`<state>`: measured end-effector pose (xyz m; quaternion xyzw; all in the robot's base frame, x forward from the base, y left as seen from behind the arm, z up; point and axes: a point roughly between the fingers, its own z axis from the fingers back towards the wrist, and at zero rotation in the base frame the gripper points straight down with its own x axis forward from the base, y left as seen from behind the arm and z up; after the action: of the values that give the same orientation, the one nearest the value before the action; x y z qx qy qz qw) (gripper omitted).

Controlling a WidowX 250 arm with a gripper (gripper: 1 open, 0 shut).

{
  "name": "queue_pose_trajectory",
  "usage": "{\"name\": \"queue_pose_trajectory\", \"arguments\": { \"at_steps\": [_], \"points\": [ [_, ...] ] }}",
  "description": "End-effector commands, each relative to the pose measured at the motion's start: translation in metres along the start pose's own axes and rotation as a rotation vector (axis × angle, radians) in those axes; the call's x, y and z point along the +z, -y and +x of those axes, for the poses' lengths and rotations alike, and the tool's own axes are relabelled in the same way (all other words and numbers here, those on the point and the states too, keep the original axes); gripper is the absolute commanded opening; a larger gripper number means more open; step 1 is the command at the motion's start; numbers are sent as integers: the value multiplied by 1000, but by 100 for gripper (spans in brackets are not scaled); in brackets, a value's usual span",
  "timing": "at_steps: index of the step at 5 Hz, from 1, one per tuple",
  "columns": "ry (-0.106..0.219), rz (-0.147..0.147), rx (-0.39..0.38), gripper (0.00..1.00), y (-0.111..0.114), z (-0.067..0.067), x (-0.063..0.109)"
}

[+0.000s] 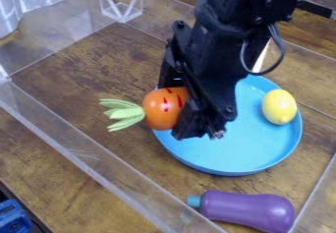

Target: Put the carrot on the blue tray

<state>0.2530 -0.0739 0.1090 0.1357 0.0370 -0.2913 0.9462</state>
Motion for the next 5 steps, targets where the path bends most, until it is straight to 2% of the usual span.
{"name": "queue_pose_trajectory", "arguments": {
  "at_steps": [1,2,4,5],
  "points": [
    [62,1,27,0,-9,11,20],
    [75,-10,50,0,-17,21,24],
    [86,-5,20,0,-1,32,26],
    [87,-1,8,0,-13,33,27]
  ]
}}
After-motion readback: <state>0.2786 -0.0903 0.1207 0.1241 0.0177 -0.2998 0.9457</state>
